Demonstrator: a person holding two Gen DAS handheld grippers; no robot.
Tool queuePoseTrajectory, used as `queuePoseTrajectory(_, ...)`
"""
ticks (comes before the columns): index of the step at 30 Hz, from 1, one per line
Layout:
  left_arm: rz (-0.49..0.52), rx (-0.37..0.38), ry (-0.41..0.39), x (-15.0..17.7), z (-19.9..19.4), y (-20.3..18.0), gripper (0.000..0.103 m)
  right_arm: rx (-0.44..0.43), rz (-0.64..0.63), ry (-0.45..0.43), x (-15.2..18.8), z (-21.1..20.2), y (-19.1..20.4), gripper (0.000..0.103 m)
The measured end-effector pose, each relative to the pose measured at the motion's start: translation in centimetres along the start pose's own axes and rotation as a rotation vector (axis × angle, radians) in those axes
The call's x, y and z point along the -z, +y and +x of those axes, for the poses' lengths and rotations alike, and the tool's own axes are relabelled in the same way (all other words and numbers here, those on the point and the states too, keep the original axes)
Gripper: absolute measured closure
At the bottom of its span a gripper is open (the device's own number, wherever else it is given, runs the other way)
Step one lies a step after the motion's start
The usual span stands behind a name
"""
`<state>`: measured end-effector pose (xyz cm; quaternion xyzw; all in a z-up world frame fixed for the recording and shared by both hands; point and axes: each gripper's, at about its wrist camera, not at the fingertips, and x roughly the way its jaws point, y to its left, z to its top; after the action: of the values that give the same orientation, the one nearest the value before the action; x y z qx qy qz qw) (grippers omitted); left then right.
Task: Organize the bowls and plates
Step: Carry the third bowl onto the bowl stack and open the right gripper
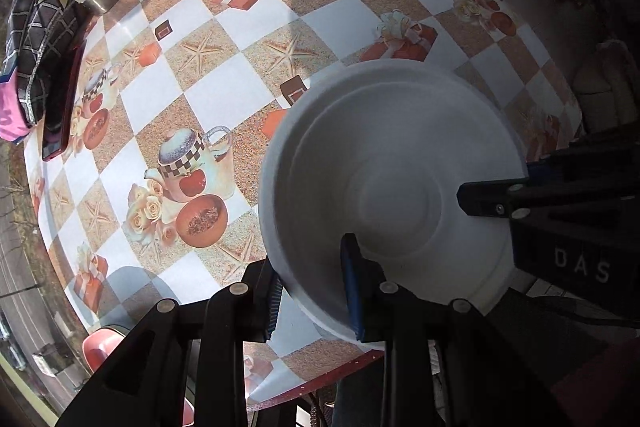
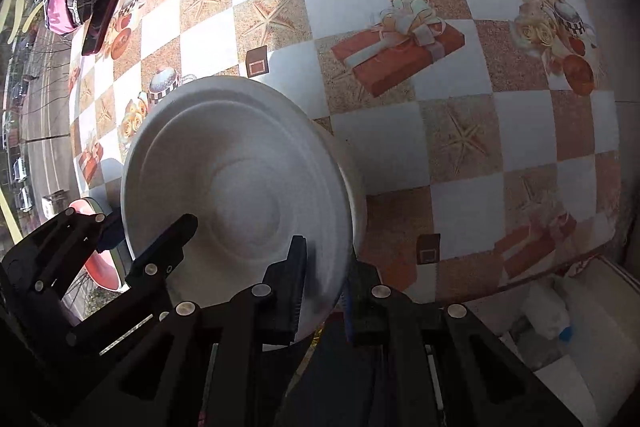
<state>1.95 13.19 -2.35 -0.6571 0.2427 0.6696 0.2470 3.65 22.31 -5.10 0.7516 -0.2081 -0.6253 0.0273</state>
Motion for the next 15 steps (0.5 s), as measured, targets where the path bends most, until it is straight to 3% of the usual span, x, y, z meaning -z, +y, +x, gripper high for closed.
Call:
queuePoseTrajectory(6, 0.008, 0.006, 0.005, 0.0, 0.4, -0.2, 0.074, 0.01, 0.01, 0.003, 0.3, 0.3, -0.5, 0.086)
queuePoseTrajectory(8, 0.008, 0.007, 0.01, 0.1, 0.6, -0.1, 0.068, 0.011, 0.007, 0.005, 0.4, 0.4, -0.6, 0.086)
queuePoseTrajectory(12, -0.008, 0.001, 0.002, 0.3, 0.2, 0.6, 0.036, 0.012, 0.018, 0.006, 0.2, 0.6, -0.9, 0.086)
queuePoseTrajectory(13, -0.018, 0.01, -0.007, 0.4, -0.1, 1.1, 0.035, 0.019, 0.026, 0.004, 0.2, 0.5, -1.1, 0.086)
queuePoseTrajectory(14, -0.029, 0.023, -0.011, 0.4, -0.4, 1.5, 0.033, 0.022, 0.035, -0.001, 0.2, 0.3, -1.4, 0.081)
queuePoseTrajectory(15, -0.042, 0.035, -0.013, 0.5, -0.7, 2.0, 0.031, 0.022, 0.046, -0.007, 0.2, 0.1, -1.7, 0.06)
